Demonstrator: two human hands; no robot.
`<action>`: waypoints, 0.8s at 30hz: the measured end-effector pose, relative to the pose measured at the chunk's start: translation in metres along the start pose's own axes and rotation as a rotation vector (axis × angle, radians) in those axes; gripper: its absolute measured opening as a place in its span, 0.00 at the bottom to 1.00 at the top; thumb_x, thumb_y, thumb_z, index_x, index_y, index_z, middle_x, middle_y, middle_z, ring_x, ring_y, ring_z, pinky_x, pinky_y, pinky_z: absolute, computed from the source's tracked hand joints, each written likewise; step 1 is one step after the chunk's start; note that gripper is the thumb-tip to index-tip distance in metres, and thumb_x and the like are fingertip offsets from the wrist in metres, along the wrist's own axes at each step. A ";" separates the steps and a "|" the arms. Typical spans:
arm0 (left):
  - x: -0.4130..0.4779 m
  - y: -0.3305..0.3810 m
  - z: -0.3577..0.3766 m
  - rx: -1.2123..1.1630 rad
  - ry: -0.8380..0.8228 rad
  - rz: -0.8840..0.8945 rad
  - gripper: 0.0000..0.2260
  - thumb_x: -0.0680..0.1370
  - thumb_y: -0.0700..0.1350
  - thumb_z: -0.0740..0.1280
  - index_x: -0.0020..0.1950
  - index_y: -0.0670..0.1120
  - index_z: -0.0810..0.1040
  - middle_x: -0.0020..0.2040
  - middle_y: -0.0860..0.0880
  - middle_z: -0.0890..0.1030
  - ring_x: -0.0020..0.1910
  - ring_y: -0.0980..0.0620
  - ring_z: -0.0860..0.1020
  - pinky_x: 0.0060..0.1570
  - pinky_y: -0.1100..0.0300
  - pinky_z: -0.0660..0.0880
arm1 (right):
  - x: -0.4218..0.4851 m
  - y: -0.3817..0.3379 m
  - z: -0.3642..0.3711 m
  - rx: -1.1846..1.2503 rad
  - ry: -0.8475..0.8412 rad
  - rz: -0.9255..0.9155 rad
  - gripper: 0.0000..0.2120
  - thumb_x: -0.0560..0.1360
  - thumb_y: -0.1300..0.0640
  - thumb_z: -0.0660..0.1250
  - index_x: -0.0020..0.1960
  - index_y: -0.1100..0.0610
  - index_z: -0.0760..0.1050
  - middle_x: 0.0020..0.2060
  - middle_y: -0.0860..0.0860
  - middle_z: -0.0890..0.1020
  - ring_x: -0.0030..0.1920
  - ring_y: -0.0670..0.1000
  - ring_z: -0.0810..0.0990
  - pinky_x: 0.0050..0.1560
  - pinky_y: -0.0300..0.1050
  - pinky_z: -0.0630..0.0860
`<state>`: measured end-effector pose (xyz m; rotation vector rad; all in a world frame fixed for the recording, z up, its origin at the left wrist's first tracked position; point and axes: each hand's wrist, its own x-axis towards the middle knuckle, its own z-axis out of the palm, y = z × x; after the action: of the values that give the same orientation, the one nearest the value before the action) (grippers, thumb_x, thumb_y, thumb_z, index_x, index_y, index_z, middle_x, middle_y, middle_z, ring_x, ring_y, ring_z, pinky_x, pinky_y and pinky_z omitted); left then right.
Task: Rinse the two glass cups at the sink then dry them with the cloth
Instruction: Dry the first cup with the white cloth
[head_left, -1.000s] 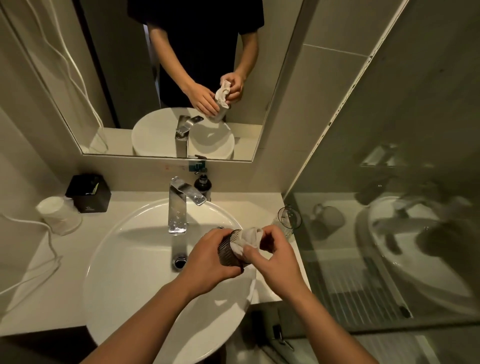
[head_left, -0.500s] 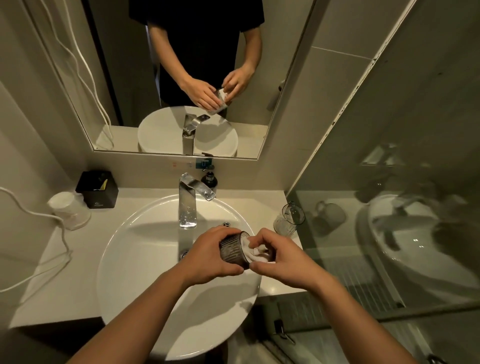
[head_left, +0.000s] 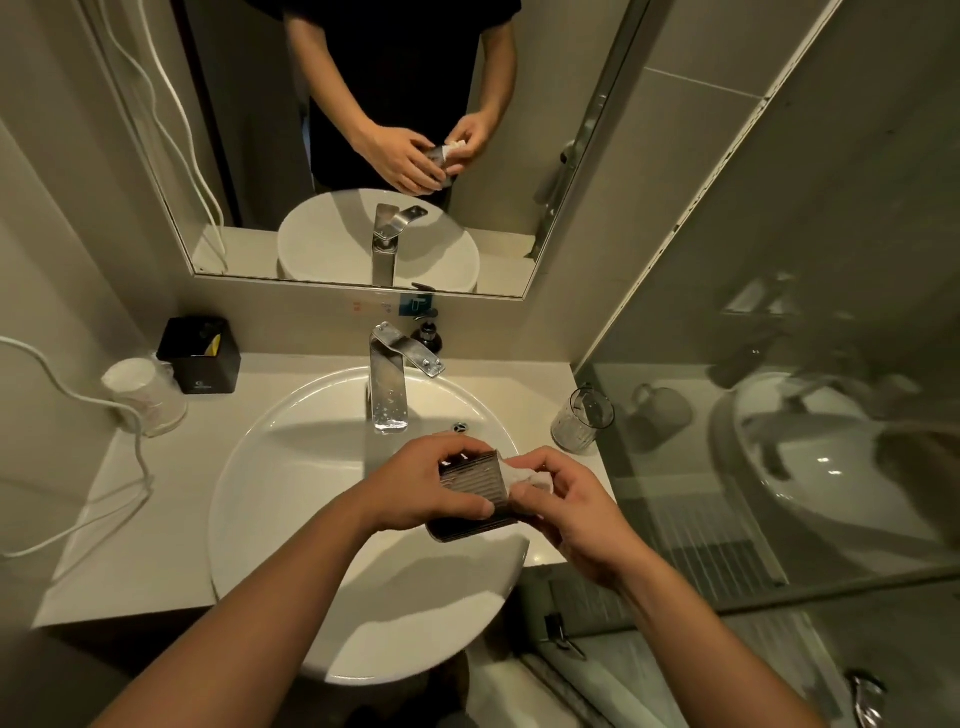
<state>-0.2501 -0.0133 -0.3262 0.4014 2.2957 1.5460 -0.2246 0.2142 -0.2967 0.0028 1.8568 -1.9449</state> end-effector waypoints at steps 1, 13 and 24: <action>0.000 0.000 0.000 0.009 0.008 0.003 0.28 0.68 0.53 0.82 0.66 0.54 0.81 0.58 0.55 0.78 0.58 0.61 0.78 0.57 0.67 0.74 | -0.001 0.001 -0.001 -0.005 -0.019 -0.005 0.13 0.72 0.61 0.76 0.55 0.56 0.80 0.53 0.65 0.83 0.53 0.58 0.82 0.59 0.54 0.81; -0.006 0.009 0.013 0.347 0.084 0.122 0.34 0.66 0.65 0.75 0.69 0.56 0.72 0.62 0.57 0.74 0.61 0.57 0.73 0.62 0.58 0.73 | 0.000 0.016 0.014 -0.096 0.326 -0.154 0.13 0.78 0.66 0.72 0.53 0.49 0.84 0.51 0.57 0.87 0.55 0.58 0.86 0.55 0.56 0.84; -0.010 0.020 0.012 0.091 0.149 0.065 0.31 0.65 0.49 0.83 0.64 0.57 0.75 0.57 0.59 0.80 0.56 0.60 0.79 0.52 0.64 0.80 | -0.009 0.002 0.005 0.050 0.191 -0.124 0.18 0.80 0.68 0.68 0.42 0.47 0.83 0.59 0.54 0.86 0.64 0.59 0.82 0.62 0.57 0.80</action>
<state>-0.2349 -0.0001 -0.3109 0.4005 2.4969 1.5541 -0.2142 0.2129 -0.2955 0.0939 1.9695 -2.1415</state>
